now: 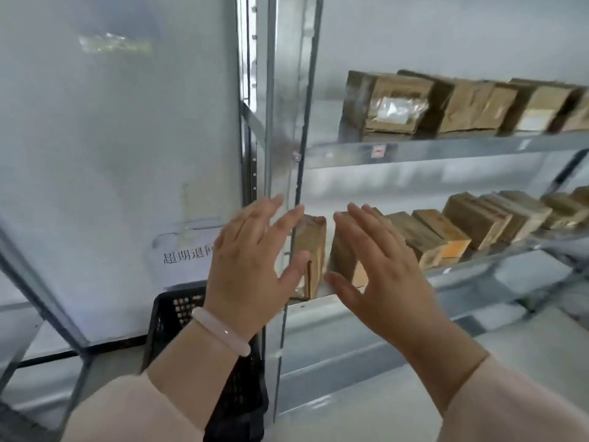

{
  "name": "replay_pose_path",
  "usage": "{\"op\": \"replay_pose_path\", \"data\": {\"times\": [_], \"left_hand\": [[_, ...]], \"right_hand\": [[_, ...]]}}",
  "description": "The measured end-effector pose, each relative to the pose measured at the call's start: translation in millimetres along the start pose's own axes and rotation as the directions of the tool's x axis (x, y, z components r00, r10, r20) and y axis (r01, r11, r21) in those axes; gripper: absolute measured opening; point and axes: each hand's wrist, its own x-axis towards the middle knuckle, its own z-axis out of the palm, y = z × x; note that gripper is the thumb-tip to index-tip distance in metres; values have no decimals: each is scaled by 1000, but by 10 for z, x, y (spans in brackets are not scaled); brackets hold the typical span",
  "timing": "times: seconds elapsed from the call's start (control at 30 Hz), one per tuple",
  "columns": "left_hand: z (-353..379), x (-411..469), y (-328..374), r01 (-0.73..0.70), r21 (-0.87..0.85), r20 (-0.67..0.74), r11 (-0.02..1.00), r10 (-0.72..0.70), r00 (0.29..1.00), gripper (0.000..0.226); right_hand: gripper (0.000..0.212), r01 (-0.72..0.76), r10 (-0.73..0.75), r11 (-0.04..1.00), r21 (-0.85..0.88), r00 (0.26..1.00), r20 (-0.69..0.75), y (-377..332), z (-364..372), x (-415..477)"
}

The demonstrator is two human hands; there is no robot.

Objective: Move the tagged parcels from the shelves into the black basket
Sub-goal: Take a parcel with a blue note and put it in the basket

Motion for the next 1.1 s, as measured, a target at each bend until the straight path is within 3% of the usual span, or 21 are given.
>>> {"op": "replay_pose_path", "data": {"times": [0.23, 0.43, 0.83, 0.93, 1.03, 1.1], "left_hand": [[118, 669, 964, -29, -129, -34, 991, 25, 999, 57], [456, 1323, 1239, 30, -191, 10, 981, -29, 1000, 58], [1012, 2581, 1054, 134, -164, 55, 977, -126, 990, 45], [1087, 2760, 1001, 208, -97, 71, 973, -202, 977, 53], [1179, 2859, 936, 333, -77, 196, 940, -313, 929, 60], [1247, 2866, 885, 335, -97, 187, 937, -313, 931, 57]], "right_hand": [[72, -95, 84, 992, -85, 988, -129, 705, -782, 8], [71, -160, 139, 982, -96, 971, -193, 1256, -1009, 258], [71, -173, 165, 982, -72, 981, -98, 1949, -966, 1003], [71, -169, 168, 986, -6, 983, -67, 2067, -915, 1172], [70, -169, 172, 982, 84, 985, -32, 2164, -858, 1346], [69, -179, 182, 972, 154, 983, -4, 2218, -835, 1460]]}}
